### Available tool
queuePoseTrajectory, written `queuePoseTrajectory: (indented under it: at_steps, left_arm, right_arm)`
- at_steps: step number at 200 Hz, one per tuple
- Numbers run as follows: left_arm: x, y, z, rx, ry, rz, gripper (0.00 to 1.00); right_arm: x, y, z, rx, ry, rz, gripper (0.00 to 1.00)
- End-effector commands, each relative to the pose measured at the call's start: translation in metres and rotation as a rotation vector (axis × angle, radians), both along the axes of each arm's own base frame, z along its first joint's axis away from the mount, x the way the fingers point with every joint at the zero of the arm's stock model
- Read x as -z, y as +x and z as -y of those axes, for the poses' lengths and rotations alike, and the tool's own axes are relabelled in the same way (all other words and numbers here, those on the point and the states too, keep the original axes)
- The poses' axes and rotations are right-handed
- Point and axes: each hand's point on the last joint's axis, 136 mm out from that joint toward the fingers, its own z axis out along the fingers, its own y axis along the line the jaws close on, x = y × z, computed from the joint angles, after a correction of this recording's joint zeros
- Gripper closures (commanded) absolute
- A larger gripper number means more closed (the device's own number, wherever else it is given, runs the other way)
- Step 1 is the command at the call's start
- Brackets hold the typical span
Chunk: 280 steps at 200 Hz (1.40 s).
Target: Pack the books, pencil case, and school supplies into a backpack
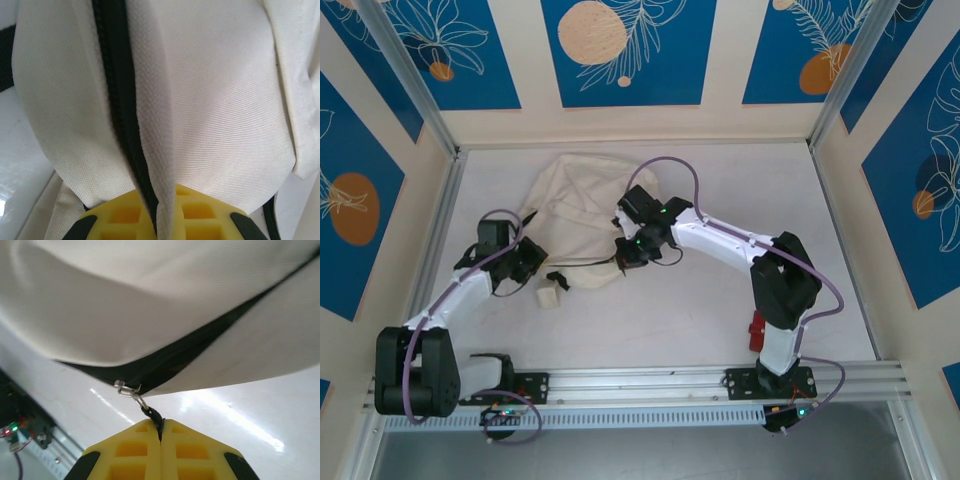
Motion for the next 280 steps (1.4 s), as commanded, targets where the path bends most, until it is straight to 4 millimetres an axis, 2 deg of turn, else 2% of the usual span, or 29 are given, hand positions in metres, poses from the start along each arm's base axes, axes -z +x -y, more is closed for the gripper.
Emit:
queuePoseTrajectory:
  at_steps: [1,50,91,113,138,176,199,221,255,280]
  left_arm:
    - [-0.005,-0.002,-0.029,-0.056,0.146,-0.002,0.99]
    - [-0.005,-0.007,-0.033,-0.056,0.175,-0.011,1.0]
    - [-0.008,-0.01,-0.037,-0.054,0.197,-0.012,1.0]
    - [-0.011,-0.012,-0.033,-0.036,0.181,-0.007,0.94]
    - [-0.017,-0.016,-0.029,-0.029,0.161,-0.004,0.76]
    - [-0.019,-0.025,-0.021,-0.039,0.091,0.0,0.5]
    - [-0.017,-0.031,-0.011,-0.043,0.011,0.008,0.39]
    - [-0.012,-0.034,-0.002,-0.047,-0.052,0.011,0.34]
    - [-0.006,-0.03,0.003,-0.058,-0.091,0.019,0.33]
    - [-0.006,-0.022,0.001,-0.071,-0.087,0.034,0.37]
  right_arm:
    - [0.008,0.006,0.05,0.066,-0.165,0.017,1.0]
    - [0.014,0.033,0.068,0.138,-0.212,0.038,1.0]
    - [0.014,0.048,0.065,0.154,-0.181,0.026,1.0]
    - [0.005,0.034,0.032,0.045,-0.053,-0.009,1.0]
    - [-0.016,0.002,-0.022,-0.111,0.17,-0.102,1.0]
    - [-0.028,-0.021,-0.076,-0.211,0.284,-0.163,1.0]
    - [-0.032,-0.024,-0.096,-0.228,0.31,-0.173,1.0]
    - [-0.035,-0.025,-0.111,-0.238,0.33,-0.178,1.0]
    - [-0.043,-0.025,-0.127,-0.252,0.36,-0.179,1.0]
    - [-0.049,-0.035,-0.133,-0.29,0.377,-0.188,1.0]
